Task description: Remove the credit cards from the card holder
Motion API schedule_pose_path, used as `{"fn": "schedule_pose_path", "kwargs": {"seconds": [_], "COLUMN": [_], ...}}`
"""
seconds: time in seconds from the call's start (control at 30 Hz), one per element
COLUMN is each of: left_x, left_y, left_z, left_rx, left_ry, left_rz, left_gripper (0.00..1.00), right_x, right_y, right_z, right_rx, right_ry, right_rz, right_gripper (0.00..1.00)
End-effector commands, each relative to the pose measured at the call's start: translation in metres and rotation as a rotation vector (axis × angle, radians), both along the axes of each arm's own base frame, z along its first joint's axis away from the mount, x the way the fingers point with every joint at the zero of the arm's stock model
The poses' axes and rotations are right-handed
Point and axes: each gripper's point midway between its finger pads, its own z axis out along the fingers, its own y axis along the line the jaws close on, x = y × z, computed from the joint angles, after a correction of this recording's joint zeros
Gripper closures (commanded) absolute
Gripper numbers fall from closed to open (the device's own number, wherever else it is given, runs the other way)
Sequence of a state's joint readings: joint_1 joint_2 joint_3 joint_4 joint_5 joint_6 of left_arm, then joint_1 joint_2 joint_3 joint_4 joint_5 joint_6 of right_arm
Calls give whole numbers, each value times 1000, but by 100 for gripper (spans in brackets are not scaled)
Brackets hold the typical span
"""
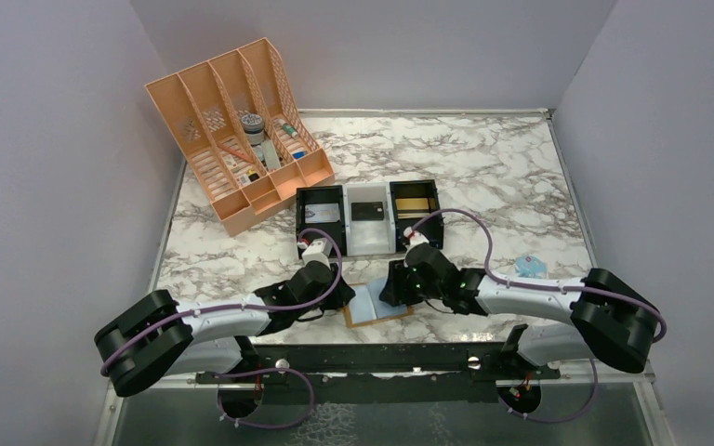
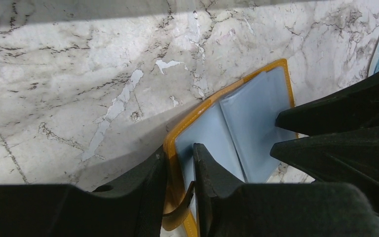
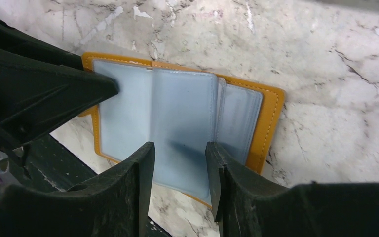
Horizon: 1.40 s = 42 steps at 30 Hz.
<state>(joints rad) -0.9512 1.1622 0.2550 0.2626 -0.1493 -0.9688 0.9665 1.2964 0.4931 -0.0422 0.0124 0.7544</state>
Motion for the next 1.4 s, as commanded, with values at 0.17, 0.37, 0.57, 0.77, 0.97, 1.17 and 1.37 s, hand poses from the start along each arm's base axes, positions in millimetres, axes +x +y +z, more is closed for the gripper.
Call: {"fn": "schedule_pose_path", "kwargs": {"seconds": [0.17, 0.37, 0.57, 0.77, 0.97, 1.17, 1.37], "left_x": [1, 1, 0, 1, -1, -13, -24], "left_y": [-9, -8, -5, -5, 7, 20, 21], "left_z": [5, 4, 2, 8, 11, 8, 5], "left_rx": [-9, -8, -4, -6, 58, 115, 108], "left_ry": [-12, -9, -6, -17, -5, 33, 63], "left_rz": [-27, -24, -13, -17, -7, -27, -63], "left_gripper": [73, 74, 79, 71, 57, 59, 69], "right_x": [-26, -22, -20, -19, -14, -8, 6], "right_y": [24, 45, 51, 51, 38, 32, 21], "right_z": [-19, 0, 13, 20, 1, 7, 22], "right_rx": [81, 159, 212, 234, 151, 128, 60], "right_ry": [148, 135, 120, 115, 122, 76, -21], "right_rz": [105, 149, 146, 128, 66, 54, 36], "right_gripper": [56, 56, 56, 56, 56, 56, 56]}}
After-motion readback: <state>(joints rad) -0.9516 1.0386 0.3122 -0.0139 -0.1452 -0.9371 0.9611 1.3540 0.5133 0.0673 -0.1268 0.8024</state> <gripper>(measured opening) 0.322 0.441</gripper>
